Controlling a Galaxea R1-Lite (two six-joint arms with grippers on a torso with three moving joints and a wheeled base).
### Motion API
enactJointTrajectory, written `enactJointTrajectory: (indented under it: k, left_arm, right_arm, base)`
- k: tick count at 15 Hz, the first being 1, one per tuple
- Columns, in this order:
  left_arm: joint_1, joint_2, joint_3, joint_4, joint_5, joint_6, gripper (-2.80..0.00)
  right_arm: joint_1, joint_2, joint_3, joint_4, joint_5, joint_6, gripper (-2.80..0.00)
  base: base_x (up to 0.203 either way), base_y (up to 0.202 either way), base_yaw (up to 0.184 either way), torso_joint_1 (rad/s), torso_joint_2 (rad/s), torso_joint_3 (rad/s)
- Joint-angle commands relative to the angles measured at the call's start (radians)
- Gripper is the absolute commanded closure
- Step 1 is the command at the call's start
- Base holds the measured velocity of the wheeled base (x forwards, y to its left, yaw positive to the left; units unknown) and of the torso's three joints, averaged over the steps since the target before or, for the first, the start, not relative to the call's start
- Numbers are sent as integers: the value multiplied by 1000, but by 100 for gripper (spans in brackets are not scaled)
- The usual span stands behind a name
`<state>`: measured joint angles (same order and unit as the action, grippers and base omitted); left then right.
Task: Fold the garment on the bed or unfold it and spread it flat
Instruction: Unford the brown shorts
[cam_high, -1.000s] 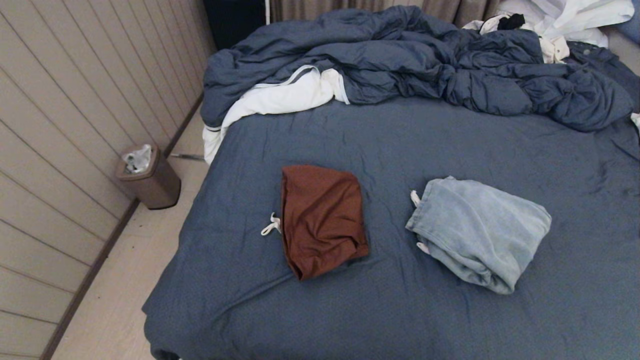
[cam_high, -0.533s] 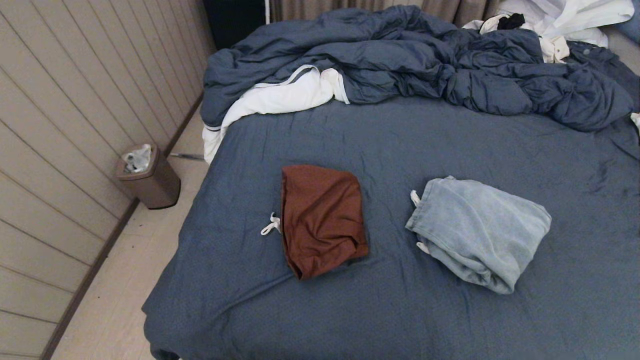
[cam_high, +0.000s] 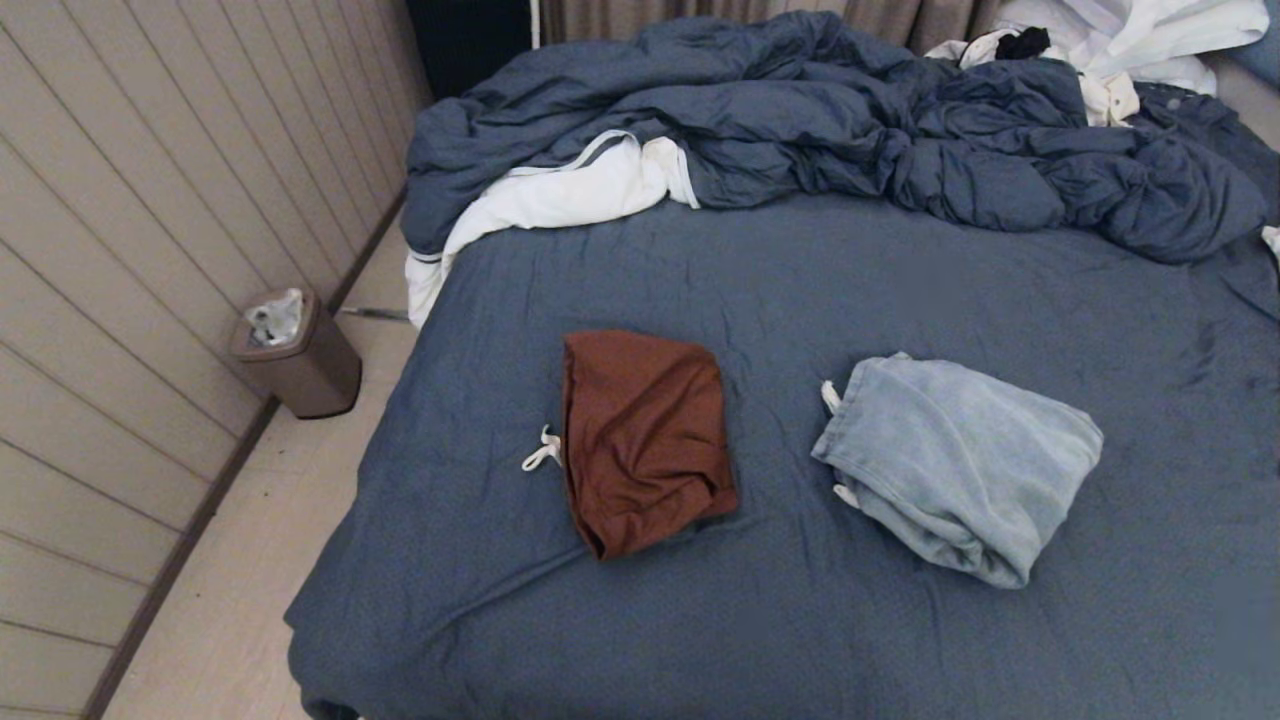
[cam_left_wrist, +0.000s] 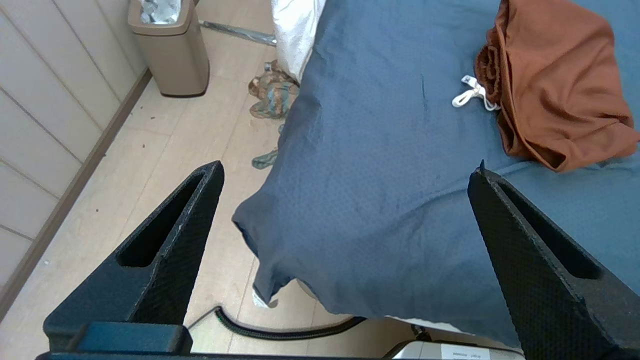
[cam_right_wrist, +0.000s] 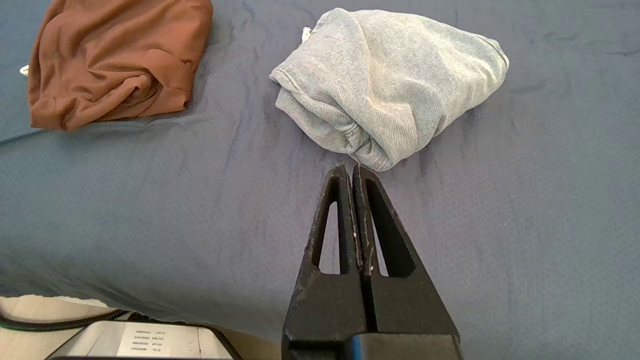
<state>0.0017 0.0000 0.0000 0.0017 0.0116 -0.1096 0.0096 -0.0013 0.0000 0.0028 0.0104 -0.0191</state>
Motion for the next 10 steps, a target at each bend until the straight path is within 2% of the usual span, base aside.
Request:
enactJointTrajectory:
  k: [1,10]
  left_arm:
    - [0,2,0,0,1,-1,-280]
    - [0,1,0,0,1,-1,-280]
  right_arm:
    - [0,1,0,0,0,-1,0]
    - [0,1,0,0,0,-1,0]
  base:
    - [0,0,0,0,0,0]
    - [0,0,0,0,0,0]
